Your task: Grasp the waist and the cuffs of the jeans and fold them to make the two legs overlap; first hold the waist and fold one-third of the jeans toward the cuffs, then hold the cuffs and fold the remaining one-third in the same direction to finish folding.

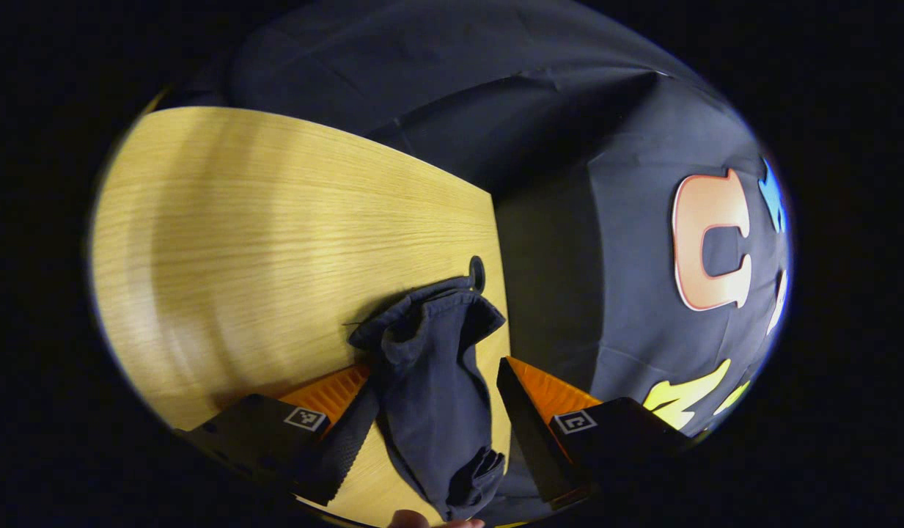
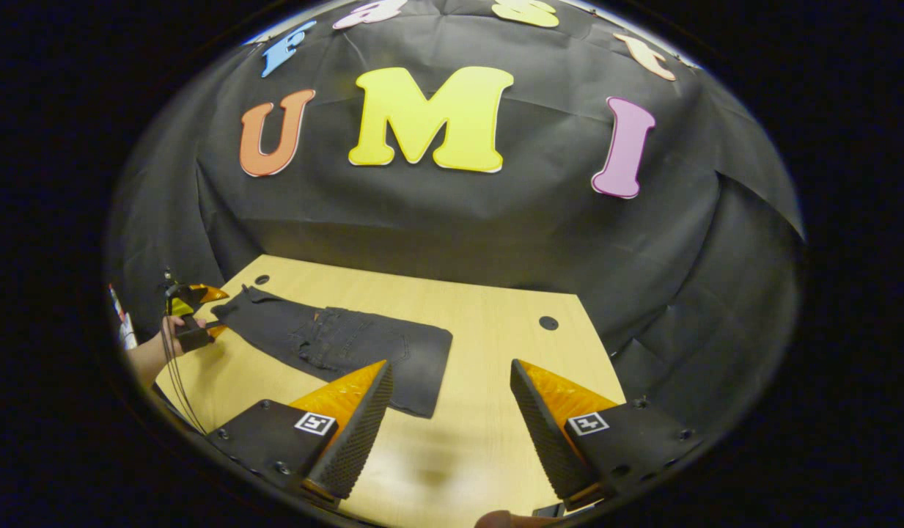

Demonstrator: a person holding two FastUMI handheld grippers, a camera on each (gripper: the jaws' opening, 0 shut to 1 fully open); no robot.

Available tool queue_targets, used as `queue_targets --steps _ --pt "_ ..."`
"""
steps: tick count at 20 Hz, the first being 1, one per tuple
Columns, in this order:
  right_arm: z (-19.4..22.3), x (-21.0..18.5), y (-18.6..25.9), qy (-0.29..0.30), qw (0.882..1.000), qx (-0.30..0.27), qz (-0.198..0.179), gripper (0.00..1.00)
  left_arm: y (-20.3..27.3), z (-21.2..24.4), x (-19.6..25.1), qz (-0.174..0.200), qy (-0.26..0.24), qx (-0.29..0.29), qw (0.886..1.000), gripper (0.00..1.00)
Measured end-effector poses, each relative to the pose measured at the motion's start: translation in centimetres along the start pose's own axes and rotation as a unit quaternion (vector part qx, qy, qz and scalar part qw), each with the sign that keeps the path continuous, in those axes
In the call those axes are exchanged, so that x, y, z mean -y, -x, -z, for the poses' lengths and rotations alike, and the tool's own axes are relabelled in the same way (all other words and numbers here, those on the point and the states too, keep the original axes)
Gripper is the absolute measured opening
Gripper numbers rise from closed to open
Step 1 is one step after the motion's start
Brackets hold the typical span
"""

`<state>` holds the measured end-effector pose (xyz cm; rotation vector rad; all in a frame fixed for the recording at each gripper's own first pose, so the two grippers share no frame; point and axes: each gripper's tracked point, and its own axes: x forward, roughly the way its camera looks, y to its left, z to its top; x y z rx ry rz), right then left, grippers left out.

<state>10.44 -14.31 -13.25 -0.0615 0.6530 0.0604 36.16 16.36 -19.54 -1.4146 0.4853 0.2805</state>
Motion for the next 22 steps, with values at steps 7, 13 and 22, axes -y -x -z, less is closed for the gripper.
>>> queue_targets --steps 7,13,22 --pt "1.3 1.5 1.8 -0.028 1.0 -0.005 0.011 0.99 -0.9 0.0 -1.5 -0.041 -0.042 0.007 0.998 0.14" --pt "0.9 2.7 5.0 -0.035 0.998 0.041 0.034 0.99 2.1 1.7 6.6 0.018 -0.106 0.018 0.994 0.07" --pt "3.6 5.6 9.1 -0.08 0.994 0.051 0.051 0.99 6.9 18.2 21.8 0.111 -0.293 -0.011 0.95 0.06"
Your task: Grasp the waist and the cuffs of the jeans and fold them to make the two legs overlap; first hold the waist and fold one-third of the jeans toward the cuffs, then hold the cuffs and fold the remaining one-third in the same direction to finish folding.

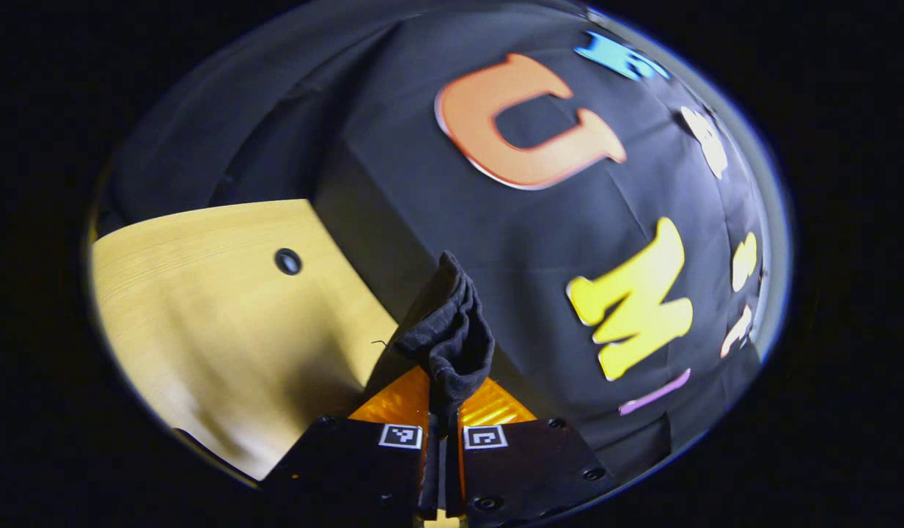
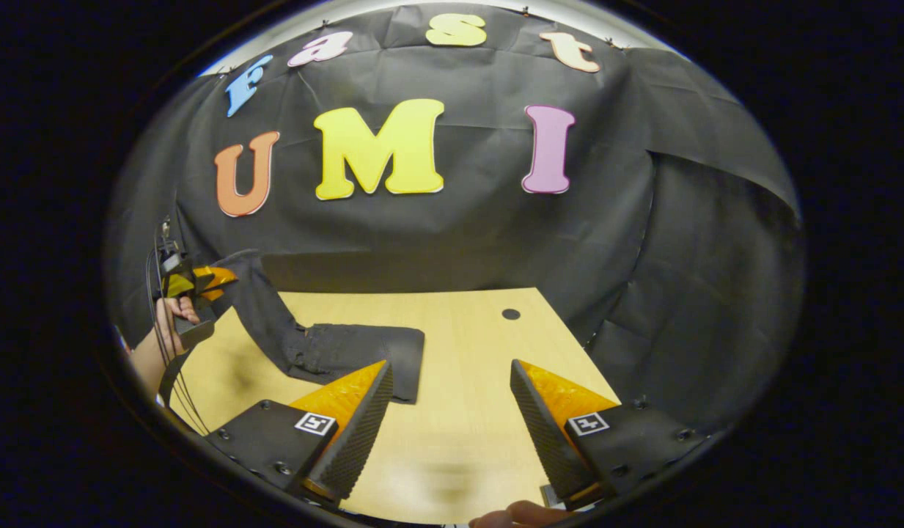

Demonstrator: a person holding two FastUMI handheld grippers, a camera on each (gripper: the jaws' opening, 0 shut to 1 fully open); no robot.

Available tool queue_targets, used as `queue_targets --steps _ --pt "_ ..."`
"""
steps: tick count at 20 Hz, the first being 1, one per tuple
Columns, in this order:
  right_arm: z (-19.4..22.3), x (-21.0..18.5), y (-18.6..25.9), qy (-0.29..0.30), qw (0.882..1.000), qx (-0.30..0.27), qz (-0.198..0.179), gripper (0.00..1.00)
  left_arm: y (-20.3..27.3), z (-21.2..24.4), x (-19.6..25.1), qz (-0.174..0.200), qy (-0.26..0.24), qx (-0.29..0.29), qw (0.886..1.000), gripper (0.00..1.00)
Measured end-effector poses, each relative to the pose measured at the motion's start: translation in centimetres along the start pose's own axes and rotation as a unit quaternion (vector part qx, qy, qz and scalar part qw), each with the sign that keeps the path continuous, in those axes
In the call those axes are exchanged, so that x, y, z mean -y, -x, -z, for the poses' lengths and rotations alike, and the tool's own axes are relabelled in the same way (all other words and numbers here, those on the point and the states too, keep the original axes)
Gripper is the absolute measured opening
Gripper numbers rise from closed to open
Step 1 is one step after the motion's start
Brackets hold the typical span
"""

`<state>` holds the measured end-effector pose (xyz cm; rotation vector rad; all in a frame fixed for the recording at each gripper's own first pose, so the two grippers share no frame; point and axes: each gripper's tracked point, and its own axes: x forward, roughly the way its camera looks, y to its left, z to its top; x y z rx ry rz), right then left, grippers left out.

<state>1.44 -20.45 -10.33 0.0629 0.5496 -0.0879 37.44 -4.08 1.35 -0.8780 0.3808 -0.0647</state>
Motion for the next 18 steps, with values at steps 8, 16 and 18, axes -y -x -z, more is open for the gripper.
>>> queue_targets --steps 8,16,18 --pt "1.2 7.3 3.4 -0.031 0.996 -0.002 0.079 0.99 -5.9 18.4 6.8 0.028 -0.233 -0.078 0.969 0.07" --pt "3.1 9.6 1.8 -0.026 0.995 -0.037 0.09 0.99 -9.2 29.3 3.4 -0.017 -0.387 -0.113 0.915 0.07" --pt "3.3 9.5 0.9 -0.025 0.995 -0.042 0.083 0.99 -9.3 30.0 2.4 -0.021 -0.415 -0.116 0.902 0.07"
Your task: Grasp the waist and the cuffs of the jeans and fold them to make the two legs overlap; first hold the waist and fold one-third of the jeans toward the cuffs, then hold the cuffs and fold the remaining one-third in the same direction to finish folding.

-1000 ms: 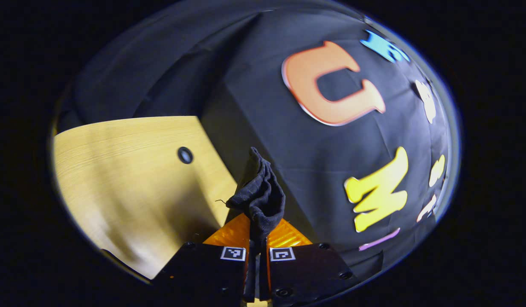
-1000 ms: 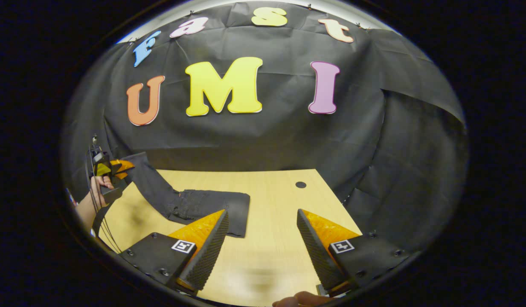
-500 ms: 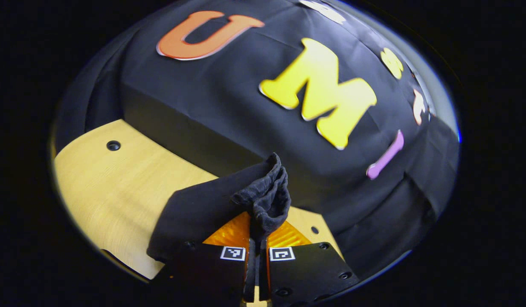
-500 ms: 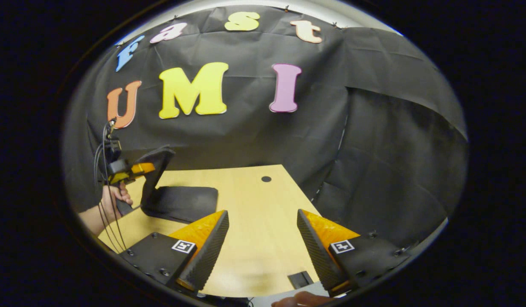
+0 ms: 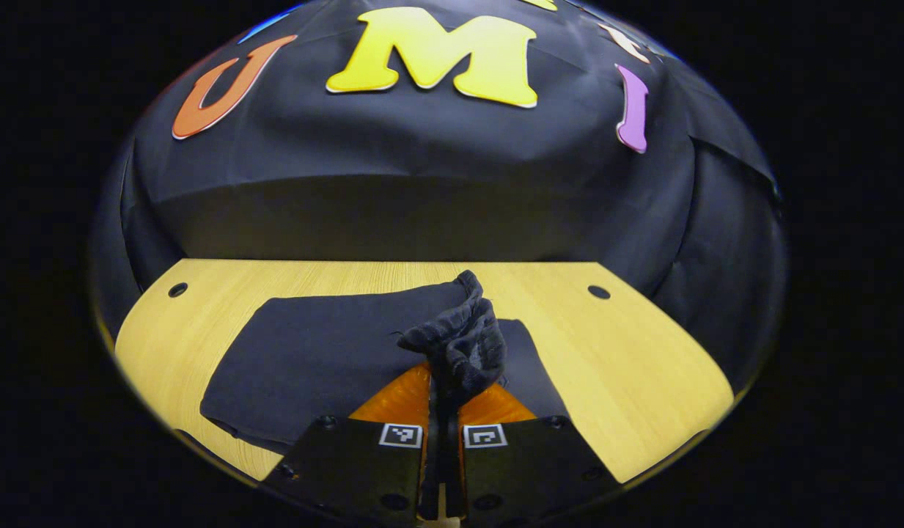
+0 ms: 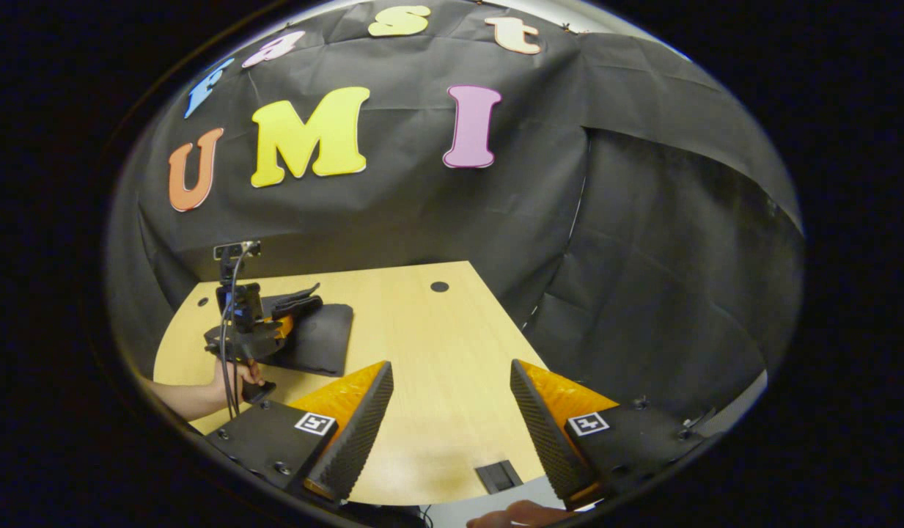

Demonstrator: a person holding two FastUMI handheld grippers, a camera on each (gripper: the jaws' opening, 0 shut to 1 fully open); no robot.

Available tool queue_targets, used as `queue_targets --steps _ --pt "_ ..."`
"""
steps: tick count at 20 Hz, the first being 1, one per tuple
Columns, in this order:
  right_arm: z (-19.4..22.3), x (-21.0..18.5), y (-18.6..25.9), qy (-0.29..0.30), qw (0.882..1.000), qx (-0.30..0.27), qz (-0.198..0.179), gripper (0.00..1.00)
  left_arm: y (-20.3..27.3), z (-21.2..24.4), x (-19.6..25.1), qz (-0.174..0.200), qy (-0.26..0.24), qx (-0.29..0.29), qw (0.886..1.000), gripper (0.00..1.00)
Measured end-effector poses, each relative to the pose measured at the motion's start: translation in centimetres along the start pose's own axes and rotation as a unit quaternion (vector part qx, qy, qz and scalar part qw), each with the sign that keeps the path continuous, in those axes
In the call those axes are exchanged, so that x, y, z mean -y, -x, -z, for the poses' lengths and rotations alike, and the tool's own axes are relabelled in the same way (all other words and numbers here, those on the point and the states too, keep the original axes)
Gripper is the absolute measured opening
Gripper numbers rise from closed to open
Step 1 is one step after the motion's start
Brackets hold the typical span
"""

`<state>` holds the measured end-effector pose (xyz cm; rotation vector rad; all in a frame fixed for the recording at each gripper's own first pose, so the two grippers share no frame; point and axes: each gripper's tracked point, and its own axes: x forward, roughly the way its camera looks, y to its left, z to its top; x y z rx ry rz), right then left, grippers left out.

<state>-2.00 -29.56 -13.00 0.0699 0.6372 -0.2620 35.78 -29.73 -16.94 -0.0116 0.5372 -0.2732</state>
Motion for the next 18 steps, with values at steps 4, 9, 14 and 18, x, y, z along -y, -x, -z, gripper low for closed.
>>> queue_targets --steps 4,9,14,18 --pt "0.3 -0.9 -1.4 0.007 1.0 -0.01 -0.017 0.99 -0.5 1.1 0.0 -0.004 -0.02 -0.005 1.0 0.07" --pt "0.0 -2.4 -2.1 0.01 0.999 -0.009 -0.036 0.99 -0.2 1.4 1.2 0.022 0.001 -0.017 1.0 0.32" --pt "-2.4 -4.5 -1.4 0.028 0.998 0.025 -0.051 0.99 3.2 -1.8 0.8 0.028 0.016 0.014 0.999 1.0" --pt "-6.3 -9.6 -0.5 0.04 0.992 0.09 -0.074 0.99 9.8 -9.5 -4.0 0.007 0.018 0.102 0.995 1.0"
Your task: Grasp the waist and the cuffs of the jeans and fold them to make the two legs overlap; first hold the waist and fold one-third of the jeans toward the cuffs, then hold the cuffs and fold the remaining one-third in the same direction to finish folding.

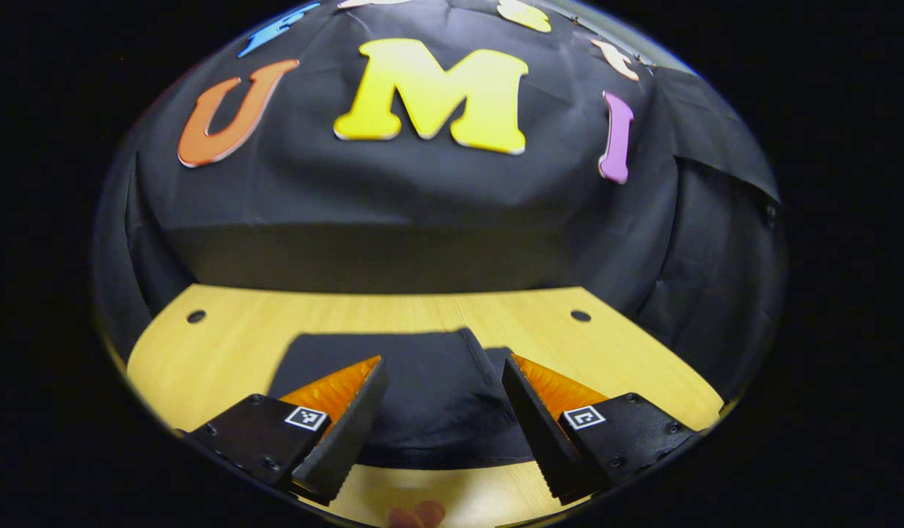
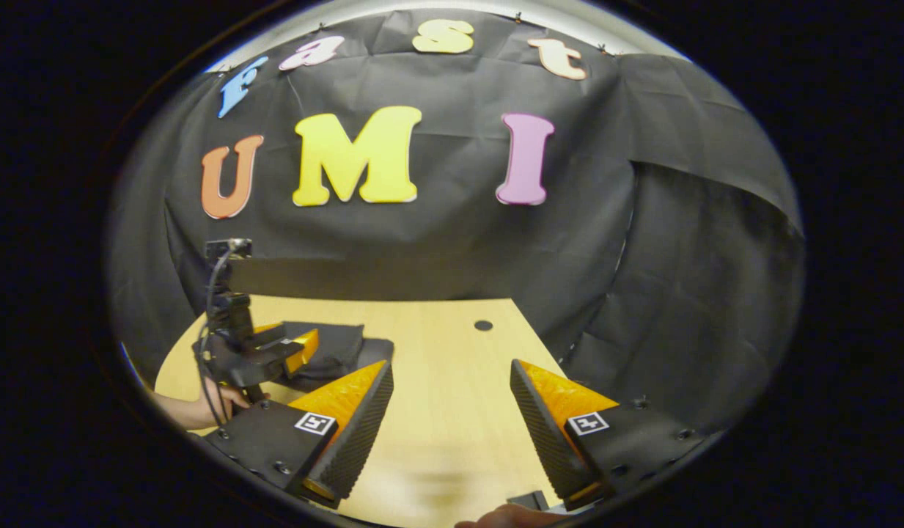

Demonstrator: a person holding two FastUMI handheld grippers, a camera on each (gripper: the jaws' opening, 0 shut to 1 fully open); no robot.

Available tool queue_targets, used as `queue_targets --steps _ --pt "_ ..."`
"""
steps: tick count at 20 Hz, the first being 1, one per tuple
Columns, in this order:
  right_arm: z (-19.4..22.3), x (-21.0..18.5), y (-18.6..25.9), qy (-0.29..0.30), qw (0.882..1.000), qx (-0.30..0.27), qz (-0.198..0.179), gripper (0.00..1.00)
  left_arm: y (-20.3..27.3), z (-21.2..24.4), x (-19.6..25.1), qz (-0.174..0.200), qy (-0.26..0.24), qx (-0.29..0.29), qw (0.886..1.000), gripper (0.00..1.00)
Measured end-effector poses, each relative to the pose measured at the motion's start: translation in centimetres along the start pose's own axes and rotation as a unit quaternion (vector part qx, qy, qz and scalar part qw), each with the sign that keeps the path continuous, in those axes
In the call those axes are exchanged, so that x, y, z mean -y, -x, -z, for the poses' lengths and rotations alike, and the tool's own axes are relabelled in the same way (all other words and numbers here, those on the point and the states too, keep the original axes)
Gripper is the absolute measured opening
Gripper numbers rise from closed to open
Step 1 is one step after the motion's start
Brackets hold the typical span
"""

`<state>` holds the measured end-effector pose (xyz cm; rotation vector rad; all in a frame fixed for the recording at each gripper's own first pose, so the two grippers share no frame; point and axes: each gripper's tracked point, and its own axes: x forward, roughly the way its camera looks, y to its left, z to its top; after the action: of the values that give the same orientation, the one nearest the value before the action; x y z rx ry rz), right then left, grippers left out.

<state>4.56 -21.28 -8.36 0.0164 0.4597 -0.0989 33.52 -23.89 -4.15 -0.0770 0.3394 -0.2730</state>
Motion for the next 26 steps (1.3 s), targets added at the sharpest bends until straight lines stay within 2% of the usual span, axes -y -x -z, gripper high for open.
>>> queue_targets --steps 3,6,7,8,12,18,26 --pt "-4.8 -6.3 0.4 0.027 0.997 0.068 -0.036 0.99 5.2 -6.6 -4.1 -0.024 0.008 0.06 0.998 1.0" --pt "-7.3 -11.3 0.9 0.02 0.992 0.11 -0.05 0.99 11.9 -11.2 -7.6 -0.053 0.017 0.095 0.994 1.0" --pt "-7.9 -13.2 1.3 0.021 0.991 0.121 -0.059 0.99 14.2 -12.3 -8.3 -0.063 0.014 0.108 0.992 0.92" --pt "-8.7 -15.1 1.8 0.025 0.988 0.134 -0.07 0.99 16.1 -13.5 -9.0 -0.073 0.011 0.122 0.99 0.99" --pt "-10.7 -20.9 4.2 0.036 0.976 0.185 -0.104 0.99 21.8 -16.5 -12.8 -0.11 0.003 0.146 0.983 0.99" --pt "-11.2 -24.4 6.4 0.028 0.968 0.224 -0.107 0.99 26.1 -16.7 -13.8 -0.123 0.009 0.16 0.98 0.99" --pt "-10.8 -25.9 7.0 0.043 0.965 0.231 -0.113 0.99 27.4 -17.4 -14.6 -0.119 0.026 0.176 0.977 0.99"
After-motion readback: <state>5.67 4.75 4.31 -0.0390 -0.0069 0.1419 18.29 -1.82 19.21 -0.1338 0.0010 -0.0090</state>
